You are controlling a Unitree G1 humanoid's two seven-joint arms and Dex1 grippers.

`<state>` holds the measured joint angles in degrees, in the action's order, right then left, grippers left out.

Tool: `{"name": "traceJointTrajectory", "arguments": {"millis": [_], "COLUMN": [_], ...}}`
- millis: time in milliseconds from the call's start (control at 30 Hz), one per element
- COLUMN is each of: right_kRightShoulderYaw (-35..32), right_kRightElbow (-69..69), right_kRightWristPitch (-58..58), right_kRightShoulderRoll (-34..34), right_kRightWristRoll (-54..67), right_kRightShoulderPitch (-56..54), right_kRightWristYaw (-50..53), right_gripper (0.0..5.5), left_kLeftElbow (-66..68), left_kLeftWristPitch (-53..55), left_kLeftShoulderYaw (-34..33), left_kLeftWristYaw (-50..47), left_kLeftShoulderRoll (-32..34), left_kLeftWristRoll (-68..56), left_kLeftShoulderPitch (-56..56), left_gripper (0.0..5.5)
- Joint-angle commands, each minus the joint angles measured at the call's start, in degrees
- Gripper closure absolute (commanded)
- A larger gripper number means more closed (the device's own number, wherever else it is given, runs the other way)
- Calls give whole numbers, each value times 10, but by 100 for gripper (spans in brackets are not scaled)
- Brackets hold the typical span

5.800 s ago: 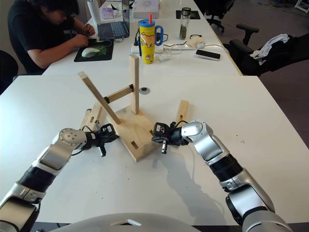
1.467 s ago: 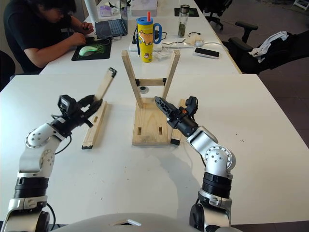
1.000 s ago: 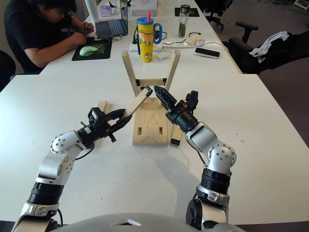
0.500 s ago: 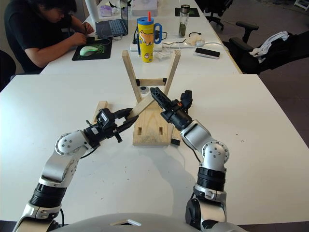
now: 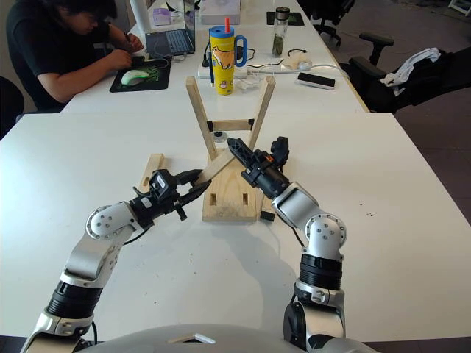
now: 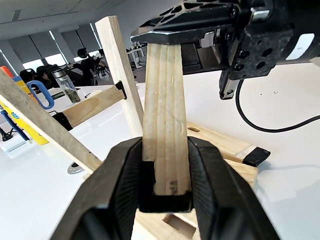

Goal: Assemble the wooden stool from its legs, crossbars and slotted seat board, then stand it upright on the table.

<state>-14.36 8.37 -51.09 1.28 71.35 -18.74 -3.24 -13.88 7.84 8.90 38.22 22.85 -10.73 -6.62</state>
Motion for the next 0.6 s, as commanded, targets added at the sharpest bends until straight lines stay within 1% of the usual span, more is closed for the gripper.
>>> {"name": "traceJointTrajectory", "arguments": {"millis": [33, 267, 367, 400, 467, 533, 600], "right_kRightShoulderYaw": [3, 5, 8, 6, 9, -4, -3], "right_kRightElbow": [0, -6, -11, -14, -17, -16, -1], "right_kRightWristPitch": [-1, 5, 17, 24, 42, 67, 106], "right_kRightShoulderRoll": [-8, -13, -27, -33, -50, -55, -70], "right_kRightWristRoll": [-1, -15, -45, -59, -100, -125, -184], "right_kRightShoulderPitch": [2, 5, 7, 10, 17, 25, 39], "right_kRightWristYaw": [10, 11, 9, 10, 8, 13, 22], "right_gripper": [503, 504, 504, 505, 505, 505, 505], "left_kLeftElbow": [10, 15, 9, 7, 10, 22, 31], "left_kLeftWristPitch": [4, 7, 20, 29, 40, 50, 54], "left_kLeftShoulderYaw": [-4, -1, -14, -23, -52, -87, -116], "left_kLeftWristYaw": [-11, -18, -17, -18, -35, -58, -76], "left_kLeftShoulderRoll": [-1, -12, -26, -31, -46, -61, -70], "left_kLeftWristRoll": [8, 11, -17, -32, -56, -86, -108], "left_kLeftShoulderPitch": [-3, -6, -3, -4, -11, -24, -33], "left_gripper": [419, 419, 419, 383, 359, 329, 294]}}
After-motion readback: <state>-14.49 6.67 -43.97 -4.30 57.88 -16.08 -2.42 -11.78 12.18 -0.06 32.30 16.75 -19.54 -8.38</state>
